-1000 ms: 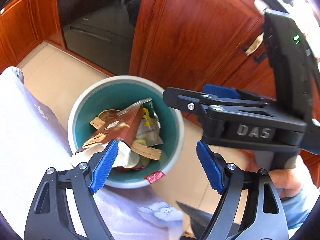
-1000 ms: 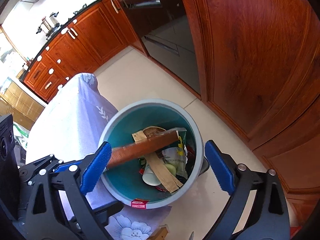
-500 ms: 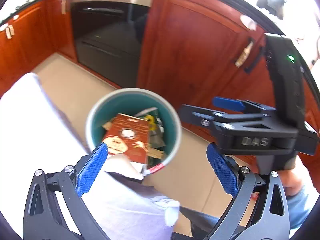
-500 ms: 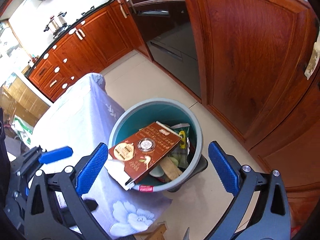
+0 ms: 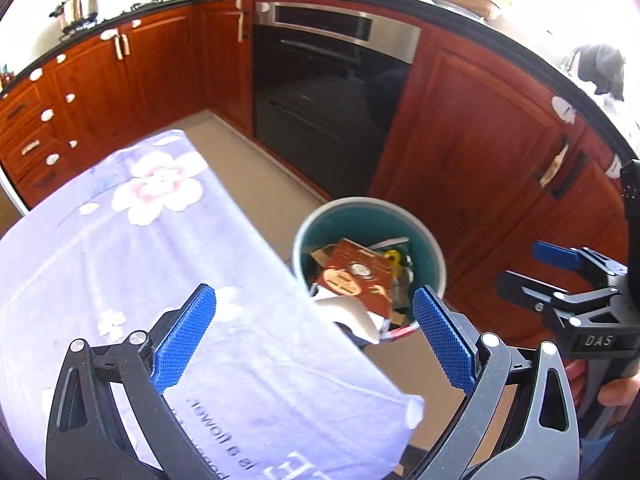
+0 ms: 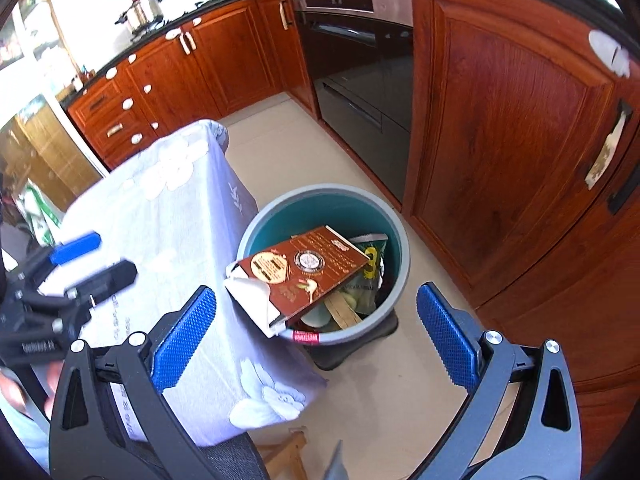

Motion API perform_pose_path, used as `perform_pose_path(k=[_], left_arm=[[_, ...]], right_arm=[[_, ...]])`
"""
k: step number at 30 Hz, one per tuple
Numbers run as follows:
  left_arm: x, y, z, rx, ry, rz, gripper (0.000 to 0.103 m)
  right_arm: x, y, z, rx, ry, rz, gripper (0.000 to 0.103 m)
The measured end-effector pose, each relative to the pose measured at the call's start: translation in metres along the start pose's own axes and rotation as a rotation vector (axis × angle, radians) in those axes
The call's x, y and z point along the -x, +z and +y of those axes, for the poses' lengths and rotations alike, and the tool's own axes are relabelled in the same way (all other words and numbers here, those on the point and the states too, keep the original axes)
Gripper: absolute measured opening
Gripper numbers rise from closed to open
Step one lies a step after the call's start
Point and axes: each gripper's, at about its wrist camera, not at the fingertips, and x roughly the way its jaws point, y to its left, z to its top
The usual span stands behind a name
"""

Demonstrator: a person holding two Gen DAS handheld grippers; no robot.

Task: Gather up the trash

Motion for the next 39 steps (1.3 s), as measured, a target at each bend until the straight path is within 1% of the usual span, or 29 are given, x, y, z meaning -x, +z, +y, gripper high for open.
perform_pose_path(k=[3,11,15,18,22,27,39], left_arm=[[0.009,-0.007,0.009,0.008,0.036,-0.009,0.099],[0.040,-0.030,0.029,0.042,0.083,-0.054,0.099],[0.049,-0.044,0.036,0.070,0.094,-0.051,0.099],[0.053,-0.052,0.037,0.077,0.116,-0.045,0.099],[0.058,-0.063,0.037,0.080,0.120,-0.043,0.099],[0.062,-0.067,0.034,0.075,0.125,-0.046,0.099],[0.056,-0.065,0.030,0.064,0.139,-0.038,0.099]], right_arm=[[0.006,-0.007,0.010,0.033,-0.017,0.010,0.097],[0.034,-0.020,0.041,0.153,-0.056,-0.009,0.097],[0.044,-0.031,0.059,0.233,-0.088,-0.019,0.097],[0.049,-0.040,0.069,0.275,-0.109,-0.020,0.097],[0.050,-0.050,0.071,0.276,-0.100,-0.006,0.097],[0.047,-0.061,0.066,0.264,-0.104,0.016,0.097],[0.032,-0.059,0.057,0.240,-0.108,0.049,0.097]])
